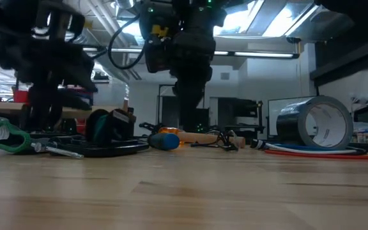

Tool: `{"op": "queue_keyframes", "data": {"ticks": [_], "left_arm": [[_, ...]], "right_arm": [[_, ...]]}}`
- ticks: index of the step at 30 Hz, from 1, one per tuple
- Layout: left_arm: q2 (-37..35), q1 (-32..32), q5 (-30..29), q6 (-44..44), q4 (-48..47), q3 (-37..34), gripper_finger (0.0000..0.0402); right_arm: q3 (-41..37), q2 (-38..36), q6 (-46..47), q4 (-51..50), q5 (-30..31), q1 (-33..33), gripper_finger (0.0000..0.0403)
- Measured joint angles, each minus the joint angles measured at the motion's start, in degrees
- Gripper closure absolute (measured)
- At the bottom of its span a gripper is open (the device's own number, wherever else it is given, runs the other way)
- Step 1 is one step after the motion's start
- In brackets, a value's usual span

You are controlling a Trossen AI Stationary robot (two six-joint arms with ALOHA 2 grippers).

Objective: Coil cords
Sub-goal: Uncoil the green wire from the spool

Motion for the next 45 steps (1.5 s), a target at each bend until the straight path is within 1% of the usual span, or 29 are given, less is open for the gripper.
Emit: {"op": "queue_keyframes", "data": {"ticks": [3, 8, 10, 12, 18, 23, 27, 31, 35, 38, 41, 45], "left_arm": [[-0.7, -0.5, 1.8, -1.5, -0.1, 0.8, 0.0282], [-1.2, -1.4, 2.0, -2.0, -0.3, 1.8, 0.0283], [-1.2, -1.4, 2.0, -2.0, -0.5, 2.3, 0.0283], [-1.2, -1.4, 1.7, -1.7, -0.7, 2.8, 0.0283], [-1.2, -1.3, -0.9, -2.1, -1.1, 3.1, 0.0283], [-1.2, -1.3, -1.9, -3.7, -2.6, 3.1, 0.0283], [-2.2, -1.3, -4.7, -3.4, -3.5, 3.1, 0.0283], [-7.3, -1.3, -9.1, -3.0, -8.8, 3.1, 0.0283], [-14.4, -1.3, -14.3, -1.9, -16.6, 3.1, 0.0283], [-17.9, -1.3, -16.4, -3.5, -23.8, 3.1, 0.0283], [-18.4, -1.3, -16.7, -6.3, -29.2, 3.1, 0.0283], [-16.1, -1.3, -16.7, -7.1, -28.3, 3.0, 0.0283]], "right_arm": [[0.0, 0.0, -1.4, -2.3, 1.2, 0.0, 0.0141], [0.0, 0.0, -4.1, -5.8, 1.3, 0.0, 0.0141], [0.0, 0.0, -5.4, -6.9, 1.0, 0.0, 0.0141], [0.0, 0.0, -6.5, -7.7, -0.5, 0.0, 0.0141], [0.0, 0.0, -9.5, -8.6, -4.7, 0.0, 0.0141], [0.0, 0.0, -11.6, -11.4, -5.3, 0.0, 0.0141], [0.0, 0.0, -12.7, -11.6, -5.3, 0.0, 0.0141], [0.0, 0.0, -13.9, -12.0, -6.2, 0.0, 0.0141], [0.0, 0.0, -14.1, -12.0, -6.2, 0.0, 0.0141], [0.0, 0.0, -14.3, -11.9, -6.2, 0.0, 0.0141], [0.0, 0.0, -14.3, -11.1, -6.2, 0.0, 0.0141], [0.0, 0.0, -14.3, -8.5, -6.2, 0.0, 0.0141]]}}
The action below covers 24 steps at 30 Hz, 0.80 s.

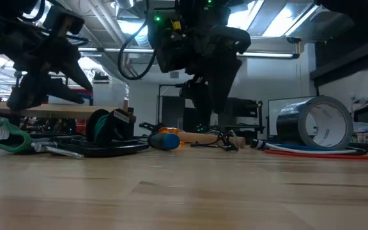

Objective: Coil cords
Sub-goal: Uncoil the green wire from the spool

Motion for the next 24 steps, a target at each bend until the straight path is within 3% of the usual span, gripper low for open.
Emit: {"op": "queue_keyframes", "data": {"ticks": [10, 24], "left_arm": [[7.7, 0.0, 1.1, -0.4, 6.9, 0.1, 0.0283], [18.9, 0.0, 4.0, 1.1, 6.9, 4.2, 0.0283]], "right_arm": [[0.0, 0.0, 2.2, 9.2, 0.0, 0.0, 0.0141], [0.0, 0.0, 4.1, 14.7, 0.0, 0.0, 0.0141]]}}
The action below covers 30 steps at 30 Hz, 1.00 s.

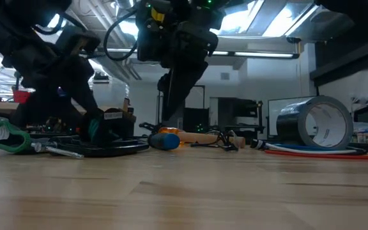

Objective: Coil cords
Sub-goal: Uncoil the green wire from the spool

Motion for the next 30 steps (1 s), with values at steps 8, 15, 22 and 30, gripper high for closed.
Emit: {"op": "queue_keyframes", "data": {"ticks": [8, 15, 22, 30], "left_arm": [[3.2, 0.1, 2.2, 1.8, 0.0, 0.1, 0.0283], [3.2, 0.1, 2.3, 1.6, -0.1, 0.1, 0.0305], [3.3, 0.1, 2.0, 1.6, -0.1, 0.1, 0.0325], [3.2, 2.0, -2.1, 2.0, 0.6, 0.0, 0.0325]], "right_arm": [[0.0, 0.0, 0.0, 0.0, 0.1, 0.0, 0.0141], [0.0, 0.0, 0.0, 0.0, 0.5, 0.0, 0.0141], [0.0, 0.0, 0.0, 0.0, 0.5, 0.0, 0.0141], [0.0, 0.0, 0.0, 0.0, 0.5, 0.0, 0.0141]]}}
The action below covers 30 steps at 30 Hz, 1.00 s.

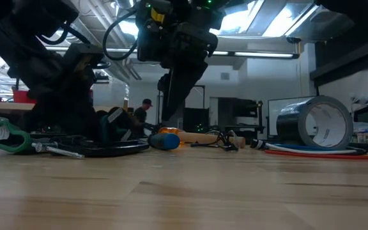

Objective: Coil cords
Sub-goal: Uncoil the green wire from the spool

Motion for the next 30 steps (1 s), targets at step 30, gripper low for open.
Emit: {"op": "queue_keyframes", "data": {"ticks": [30], "left_arm": [[-8.9, -1.4, -0.1, 12.1, -1.8, -0.1, 0.0400]], "right_arm": [[0.0, 0.0, -0.1, 5.7, 0.6, -3.3, 0.0141]]}}
